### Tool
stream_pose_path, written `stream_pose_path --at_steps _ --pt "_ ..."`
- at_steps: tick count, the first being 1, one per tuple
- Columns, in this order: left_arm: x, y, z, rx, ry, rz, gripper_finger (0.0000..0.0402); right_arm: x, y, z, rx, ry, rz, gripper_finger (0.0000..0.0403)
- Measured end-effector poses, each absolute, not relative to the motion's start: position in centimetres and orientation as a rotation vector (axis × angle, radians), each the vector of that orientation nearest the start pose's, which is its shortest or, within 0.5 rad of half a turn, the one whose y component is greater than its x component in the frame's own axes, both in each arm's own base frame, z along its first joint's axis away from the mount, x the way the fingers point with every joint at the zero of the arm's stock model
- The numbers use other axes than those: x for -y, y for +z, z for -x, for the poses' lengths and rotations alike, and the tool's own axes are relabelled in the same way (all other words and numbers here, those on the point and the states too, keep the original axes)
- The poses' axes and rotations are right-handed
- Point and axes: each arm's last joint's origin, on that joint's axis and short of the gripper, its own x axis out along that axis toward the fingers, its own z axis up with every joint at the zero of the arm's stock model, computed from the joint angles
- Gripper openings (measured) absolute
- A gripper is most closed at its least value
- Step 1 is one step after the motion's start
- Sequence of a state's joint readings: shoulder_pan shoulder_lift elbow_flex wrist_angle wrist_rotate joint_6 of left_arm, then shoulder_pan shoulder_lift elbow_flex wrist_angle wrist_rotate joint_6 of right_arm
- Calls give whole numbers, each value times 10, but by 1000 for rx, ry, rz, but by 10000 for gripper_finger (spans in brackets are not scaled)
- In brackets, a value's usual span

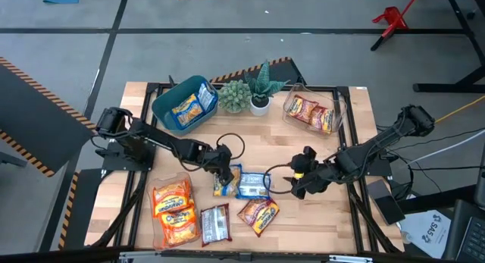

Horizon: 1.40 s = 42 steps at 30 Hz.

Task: Sort Maruchan noodles
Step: Put the blue noodle pack into the green bin

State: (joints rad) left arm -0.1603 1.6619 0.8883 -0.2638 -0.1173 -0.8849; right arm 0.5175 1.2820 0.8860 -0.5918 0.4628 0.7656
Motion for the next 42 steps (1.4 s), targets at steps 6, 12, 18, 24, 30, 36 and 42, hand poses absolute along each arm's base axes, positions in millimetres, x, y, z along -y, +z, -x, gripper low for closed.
stream_pose_path --at_steps 6,12,18,24,30,36,42 --pt "25 155 -309 -955 455 670 182 -120 245 -241 -656 -135 48 253" --pt "12 154 -309 -954 483 676 182 -134 235 -272 -516 -24 336 253" --pt "2 145 -312 -989 483 711 182 -134 201 -304 -502 -12 449 253" --pt "-6 136 -318 -1002 454 766 182 -132 170 -329 -523 15 448 253" --pt "-9 136 -320 -974 440 779 182 -139 160 -352 -512 31 485 289" --pt "-9 136 -320 -970 443 780 182 -148 152 -373 -527 19 504 344" --pt "-9 136 -320 -969 443 782 182 -148 130 -387 -579 -4 534 356"
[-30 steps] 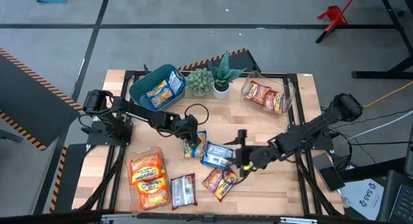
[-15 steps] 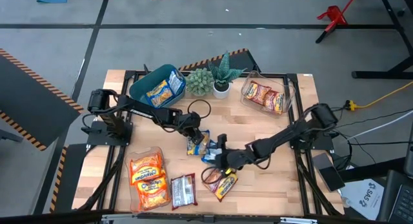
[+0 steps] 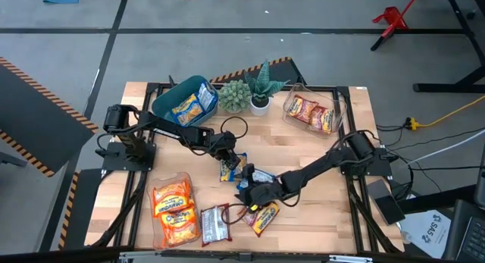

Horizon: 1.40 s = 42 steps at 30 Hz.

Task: Sort Maruchan noodles
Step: Put the blue noodle pack into the green bin

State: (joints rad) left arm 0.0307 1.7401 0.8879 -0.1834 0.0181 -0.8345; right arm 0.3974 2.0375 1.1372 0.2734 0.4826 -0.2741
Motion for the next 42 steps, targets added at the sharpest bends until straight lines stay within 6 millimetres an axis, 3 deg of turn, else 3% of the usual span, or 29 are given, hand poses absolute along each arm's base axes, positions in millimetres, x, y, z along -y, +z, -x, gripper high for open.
stream_pose_path --at_steps 4,10,16,30,36,42 --pt "-9 136 -320 -969 442 783 182 -135 118 -393 -628 -49 548 347" --pt "-10 135 -320 -966 456 802 182 -121 116 -397 -654 -105 556 333" --pt "-14 135 -320 -970 444 826 182 -120 114 -395 -676 -153 581 310" --pt "-12 137 -320 -996 379 892 182 -120 114 -393 -688 -180 562 116" --pt "-13 161 -311 -967 302 928 182 -129 113 -390 -693 -129 540 45" --pt "-22 210 -289 -840 297 922 182 -135 119 -387 -679 -121 539 7"
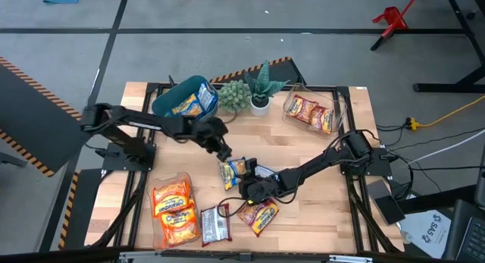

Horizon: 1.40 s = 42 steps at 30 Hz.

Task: Sort Maruchan noodles
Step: Put the blue noodle pack into the green bin

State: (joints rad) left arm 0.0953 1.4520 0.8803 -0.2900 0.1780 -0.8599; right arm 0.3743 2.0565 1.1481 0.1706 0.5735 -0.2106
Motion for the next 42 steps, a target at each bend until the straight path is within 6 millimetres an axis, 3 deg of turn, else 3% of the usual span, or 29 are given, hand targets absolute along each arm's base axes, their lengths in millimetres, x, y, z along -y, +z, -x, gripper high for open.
stream_pose_path --at_steps 5,10,13,18,23,29,34,42 --pt "-24 261 -261 -647 274 902 182 -139 133 -394 -651 -122 569 13" --pt "-18 311 -222 -405 237 875 182 -137 161 -413 -594 -135 756 5" --pt "-12 334 -196 -267 229 855 182 -124 182 -430 -557 -154 797 10" --pt "-5 362 -153 -66 231 812 182 -79 217 -458 -468 -170 762 9" --pt "-1 376 -121 67 245 768 182 -18 249 -476 -384 -245 636 7" --pt "-1 381 -106 130 283 723 182 44 269 -496 -276 -343 485 17" --pt "-1 382 -103 137 285 701 182 59 253 -525 -311 -365 436 8" --pt "-1 382 -103 134 286 697 182 67 241 -560 -346 -598 379 22"
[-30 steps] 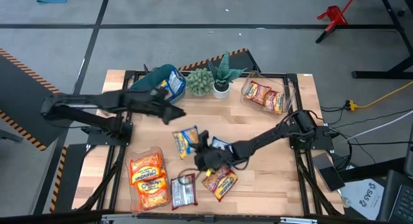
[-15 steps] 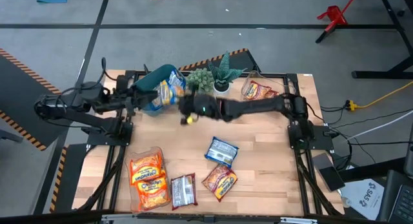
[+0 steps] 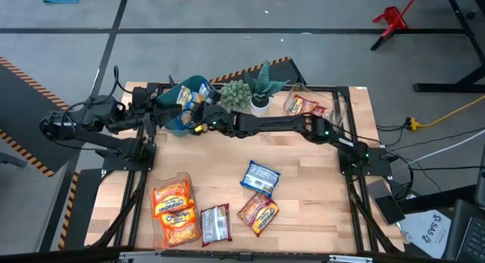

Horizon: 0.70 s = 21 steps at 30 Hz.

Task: Sort Maruchan noodles
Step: Put the blue noodle pack into the green bin

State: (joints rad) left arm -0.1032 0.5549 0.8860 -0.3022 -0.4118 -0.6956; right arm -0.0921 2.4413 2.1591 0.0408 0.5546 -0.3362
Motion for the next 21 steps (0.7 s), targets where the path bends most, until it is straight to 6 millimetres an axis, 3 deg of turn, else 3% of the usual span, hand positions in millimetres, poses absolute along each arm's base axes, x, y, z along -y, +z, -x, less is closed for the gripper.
stream_pose_path --at_steps 13,17,21 --pt "-1 381 -103 130 285 695 182 82 199 -578 -356 -605 260 28" --pt "-1 381 -103 130 286 695 182 89 198 -577 -362 -628 260 28" --pt "-1 381 -103 129 286 689 182 93 201 -578 -313 -516 237 47"
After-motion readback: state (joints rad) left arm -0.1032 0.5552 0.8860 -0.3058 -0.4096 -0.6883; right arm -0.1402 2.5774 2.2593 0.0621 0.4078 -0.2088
